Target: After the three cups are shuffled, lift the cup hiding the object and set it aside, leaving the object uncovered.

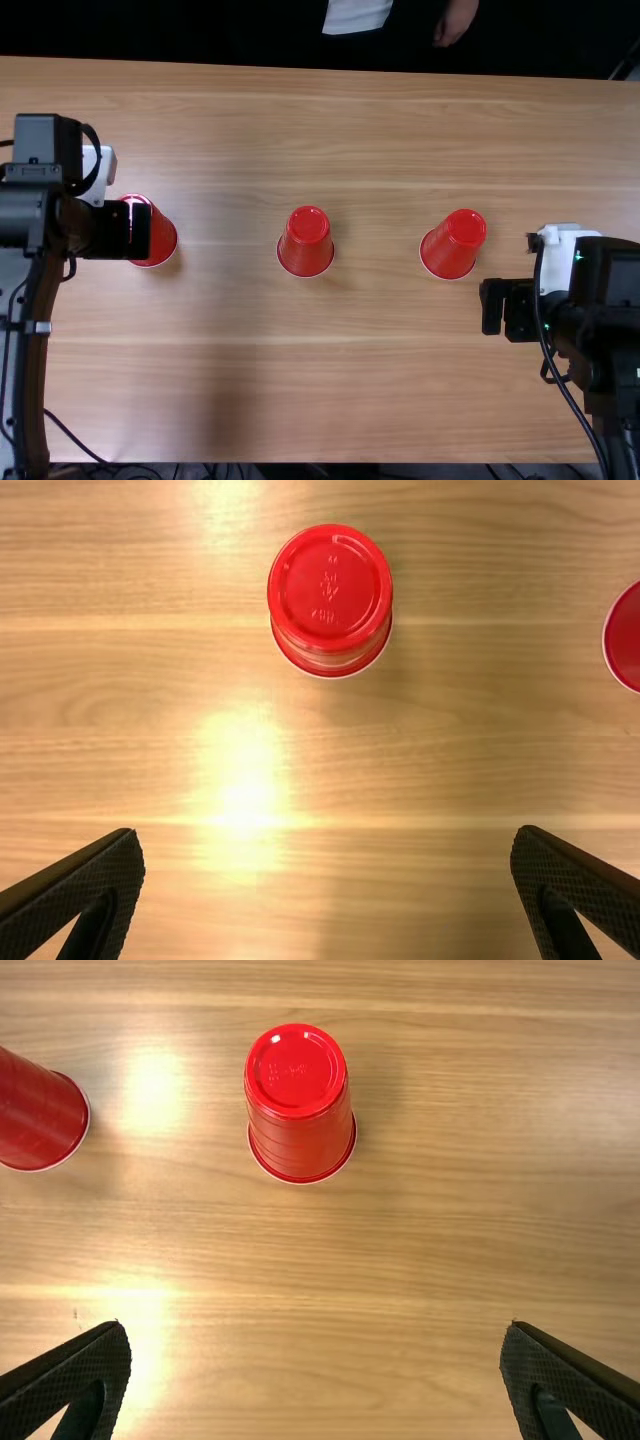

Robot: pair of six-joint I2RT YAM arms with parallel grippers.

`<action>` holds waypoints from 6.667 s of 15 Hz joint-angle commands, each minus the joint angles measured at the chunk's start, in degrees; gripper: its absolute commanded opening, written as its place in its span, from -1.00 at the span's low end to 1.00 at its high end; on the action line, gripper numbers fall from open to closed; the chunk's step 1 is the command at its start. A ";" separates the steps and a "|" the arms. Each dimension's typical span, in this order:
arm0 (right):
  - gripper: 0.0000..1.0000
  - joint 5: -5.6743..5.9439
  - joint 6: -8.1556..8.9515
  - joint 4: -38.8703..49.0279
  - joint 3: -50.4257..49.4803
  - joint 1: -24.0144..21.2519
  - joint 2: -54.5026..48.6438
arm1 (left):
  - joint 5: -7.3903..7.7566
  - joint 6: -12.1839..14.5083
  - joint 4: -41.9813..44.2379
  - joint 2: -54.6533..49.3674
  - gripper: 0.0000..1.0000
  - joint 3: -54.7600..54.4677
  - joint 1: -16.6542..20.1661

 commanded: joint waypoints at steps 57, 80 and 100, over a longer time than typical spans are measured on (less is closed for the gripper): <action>1.00 -1.09 0.50 0.18 -0.81 3.00 0.47 | -10.94 -3.87 6.13 8.33 -0.62 -0.41 12.83; 1.00 -1.09 0.40 -0.77 1.48 3.00 0.38 | -9.99 -4.61 4.76 3.76 1.00 -1.81 13.36; 1.00 -1.09 0.50 0.07 -7.75 3.00 -14.82 | 1.50 -6.93 3.39 -34.74 1.00 -26.69 -2.90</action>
